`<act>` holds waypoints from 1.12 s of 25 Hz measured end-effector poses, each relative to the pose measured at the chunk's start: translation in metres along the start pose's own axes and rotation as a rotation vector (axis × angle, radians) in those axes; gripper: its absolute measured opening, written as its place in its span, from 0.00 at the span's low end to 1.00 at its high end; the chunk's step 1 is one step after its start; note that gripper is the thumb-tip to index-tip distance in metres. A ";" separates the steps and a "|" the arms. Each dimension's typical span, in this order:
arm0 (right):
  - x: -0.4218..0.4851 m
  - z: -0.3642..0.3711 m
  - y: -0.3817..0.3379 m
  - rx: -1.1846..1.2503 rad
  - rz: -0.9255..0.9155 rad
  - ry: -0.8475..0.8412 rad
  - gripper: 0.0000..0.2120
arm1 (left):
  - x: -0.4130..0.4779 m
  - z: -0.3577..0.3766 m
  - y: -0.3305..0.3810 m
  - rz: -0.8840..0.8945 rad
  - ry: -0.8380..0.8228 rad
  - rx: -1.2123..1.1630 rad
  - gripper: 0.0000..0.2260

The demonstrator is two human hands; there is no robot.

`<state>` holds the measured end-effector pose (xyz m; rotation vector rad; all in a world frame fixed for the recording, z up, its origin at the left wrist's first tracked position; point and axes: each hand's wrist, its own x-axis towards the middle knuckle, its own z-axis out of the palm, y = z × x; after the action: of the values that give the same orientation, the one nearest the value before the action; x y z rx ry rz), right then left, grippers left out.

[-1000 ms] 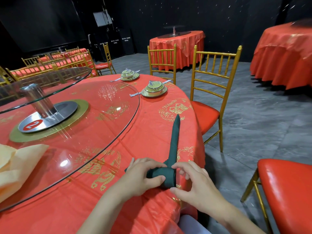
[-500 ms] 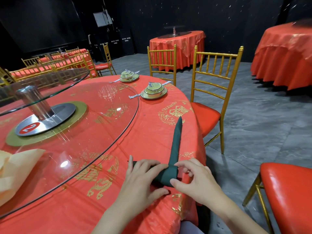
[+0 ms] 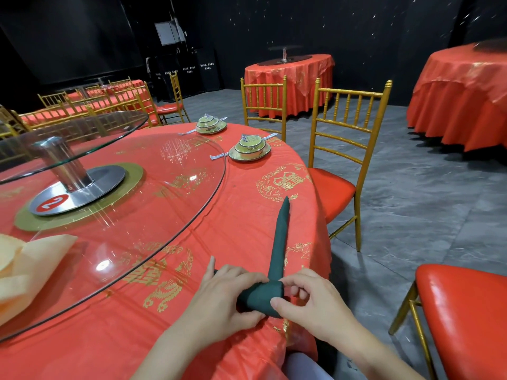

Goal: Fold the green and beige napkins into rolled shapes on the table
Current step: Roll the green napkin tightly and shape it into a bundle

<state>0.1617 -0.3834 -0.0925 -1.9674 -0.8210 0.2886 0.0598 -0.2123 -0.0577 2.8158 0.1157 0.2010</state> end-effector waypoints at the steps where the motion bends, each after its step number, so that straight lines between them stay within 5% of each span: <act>1: -0.006 0.002 -0.002 0.007 -0.005 -0.013 0.14 | -0.006 -0.003 0.001 -0.001 -0.024 -0.006 0.24; 9: -0.031 0.002 -0.008 -0.058 -0.051 -0.061 0.25 | -0.018 -0.012 0.005 0.002 -0.161 -0.043 0.27; 15: -0.032 -0.002 -0.017 -0.082 -0.114 -0.065 0.18 | -0.006 -0.011 0.000 -0.005 -0.223 -0.165 0.28; 22: -0.009 -0.006 -0.021 0.074 0.058 -0.046 0.09 | -0.018 0.003 0.004 0.094 0.210 0.008 0.23; 28: 0.007 -0.004 -0.007 0.315 0.213 -0.070 0.06 | -0.012 0.017 0.006 0.054 0.304 -0.120 0.19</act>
<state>0.1656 -0.3790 -0.0834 -1.7543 -0.5697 0.5796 0.0511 -0.2241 -0.0731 2.6518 0.0920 0.6258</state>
